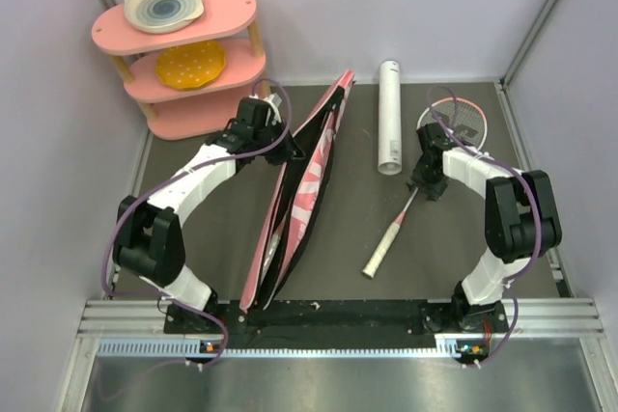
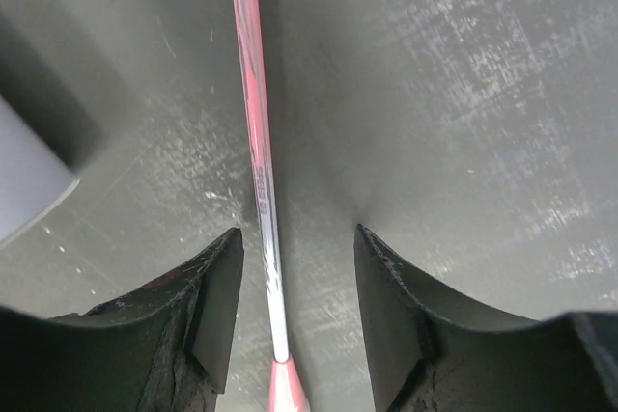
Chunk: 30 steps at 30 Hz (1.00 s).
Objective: Pack up the badminton gear
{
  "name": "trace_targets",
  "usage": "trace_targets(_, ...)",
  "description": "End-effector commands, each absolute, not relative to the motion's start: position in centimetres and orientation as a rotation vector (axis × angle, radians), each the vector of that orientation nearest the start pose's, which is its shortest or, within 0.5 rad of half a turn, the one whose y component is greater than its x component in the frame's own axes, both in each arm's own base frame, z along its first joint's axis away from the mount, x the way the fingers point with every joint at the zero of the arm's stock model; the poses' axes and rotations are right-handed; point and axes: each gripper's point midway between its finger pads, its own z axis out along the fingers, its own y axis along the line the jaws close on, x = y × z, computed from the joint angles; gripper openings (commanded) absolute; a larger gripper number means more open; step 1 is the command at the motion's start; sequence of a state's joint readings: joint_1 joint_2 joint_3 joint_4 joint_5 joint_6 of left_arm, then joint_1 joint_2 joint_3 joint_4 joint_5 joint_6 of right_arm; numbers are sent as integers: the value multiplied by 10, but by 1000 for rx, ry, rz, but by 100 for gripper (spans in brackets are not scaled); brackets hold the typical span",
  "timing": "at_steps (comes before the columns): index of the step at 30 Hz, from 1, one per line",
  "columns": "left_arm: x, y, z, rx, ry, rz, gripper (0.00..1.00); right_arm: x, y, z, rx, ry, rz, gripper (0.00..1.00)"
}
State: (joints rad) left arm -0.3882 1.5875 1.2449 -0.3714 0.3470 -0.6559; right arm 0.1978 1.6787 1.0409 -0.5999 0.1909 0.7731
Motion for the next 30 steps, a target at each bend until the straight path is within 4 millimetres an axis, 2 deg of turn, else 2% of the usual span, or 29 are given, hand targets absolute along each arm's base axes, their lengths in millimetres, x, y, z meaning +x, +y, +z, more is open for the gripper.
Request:
trace_targets(1,369,-238,213,-90,2271,-835,0,352,58,33,855,2588,-51,47)
trace_targets(6,369,-236,211,-88,2265,-769,0,358,57,22,853,2610,-88,42)
trace_targets(8,370,-235,206,-92,2273,-752,0,359,57,19,852,2620,-95,36)
trace_targets(14,369,-240,198,-79,2295,-751,0,349,51,11,857,2642,-159,4)
trace_targets(15,369,-240,198,-82,2294,-748,0,348,48,12,850,2636,-167,0)
trace_targets(16,368,-241,197,-79,2297,-745,0,346,47,13,844,2633,-174,0)
trace_targets(19,368,-243,193,-79,2307,-760,0,346,49,33,767,2614,-115,0)
trace_targets(20,366,-248,192,-74,2311,-793,0,348,51,50,733,2582,-75,0)
trace_targets(21,365,-250,190,-75,2320,-807,0,348,51,58,721,2561,-49,0)
trace_targets(23,363,-254,183,-79,2343,-835,0,342,55,71,667,2537,23,0)
trace_targets(24,362,-257,179,-74,2358,-850,0,343,55,94,648,2464,72,0)
trace_targets(26,362,-257,178,-77,2364,-855,0,337,55,102,596,2431,118,0)
trace_targets(27,362,-257,178,-82,2364,-856,0,335,55,114,580,2401,148,0)
trace_targets(28,362,-257,178,-80,2364,-855,0,333,55,113,573,2409,161,0)
trace_targets(30,362,-256,181,-75,2355,-855,0,328,68,115,482,2442,259,0)
